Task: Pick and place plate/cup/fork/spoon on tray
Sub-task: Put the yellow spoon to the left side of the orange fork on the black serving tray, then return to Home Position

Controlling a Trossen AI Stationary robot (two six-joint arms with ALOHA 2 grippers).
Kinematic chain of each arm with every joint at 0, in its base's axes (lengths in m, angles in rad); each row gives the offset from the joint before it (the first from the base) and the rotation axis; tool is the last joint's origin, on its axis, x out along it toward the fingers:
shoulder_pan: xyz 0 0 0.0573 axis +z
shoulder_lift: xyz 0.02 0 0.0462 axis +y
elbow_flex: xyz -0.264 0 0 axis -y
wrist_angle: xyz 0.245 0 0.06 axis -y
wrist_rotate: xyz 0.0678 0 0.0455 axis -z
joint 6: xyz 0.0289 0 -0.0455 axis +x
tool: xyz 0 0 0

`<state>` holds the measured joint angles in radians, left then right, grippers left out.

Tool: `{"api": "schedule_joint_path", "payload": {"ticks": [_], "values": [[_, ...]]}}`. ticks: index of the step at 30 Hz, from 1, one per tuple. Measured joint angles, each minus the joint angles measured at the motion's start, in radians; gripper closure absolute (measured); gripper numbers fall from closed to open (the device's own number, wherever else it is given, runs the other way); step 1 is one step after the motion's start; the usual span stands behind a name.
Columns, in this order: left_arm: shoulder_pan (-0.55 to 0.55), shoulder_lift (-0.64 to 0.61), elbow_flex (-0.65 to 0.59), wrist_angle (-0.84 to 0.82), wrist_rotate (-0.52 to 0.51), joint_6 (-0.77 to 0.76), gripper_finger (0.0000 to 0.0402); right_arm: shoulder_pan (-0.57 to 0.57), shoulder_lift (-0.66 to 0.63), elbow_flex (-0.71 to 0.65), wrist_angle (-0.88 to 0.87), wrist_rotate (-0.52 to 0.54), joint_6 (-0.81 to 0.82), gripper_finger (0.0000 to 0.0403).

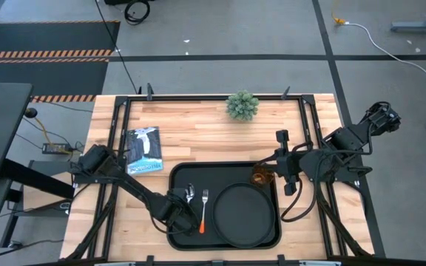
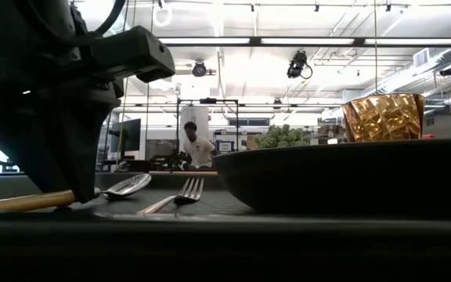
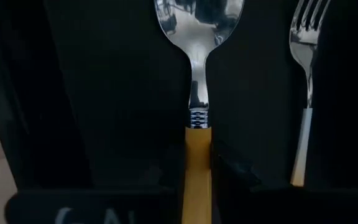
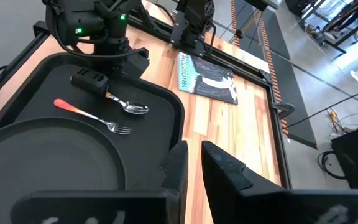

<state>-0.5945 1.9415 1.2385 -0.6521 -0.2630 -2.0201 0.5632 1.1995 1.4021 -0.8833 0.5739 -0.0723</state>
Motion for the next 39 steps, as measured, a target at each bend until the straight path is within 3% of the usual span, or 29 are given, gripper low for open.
{"api": "schedule_joint_path", "payload": {"ticks": [8, 21, 39], "values": [[0.0, 0.0, 0.0, 0.003, -0.003, 0.008, 0.0322, 0.0, 0.0, 0.0, 0.008, 0.0, 0.0, 0.0351], [0.0, -0.004, 0.0, 0.0, -0.029, 0.02, 0.0211, 0.0, 0.0, 0.0, 0.012, 0.0, -0.002, 0.0351], [0.0, -0.137, -0.002, -0.096, -0.034, 0.034, 0.0205, 0.0, 0.001, 0.0, 0.022, -0.018, -0.01, 0.0351]]}}
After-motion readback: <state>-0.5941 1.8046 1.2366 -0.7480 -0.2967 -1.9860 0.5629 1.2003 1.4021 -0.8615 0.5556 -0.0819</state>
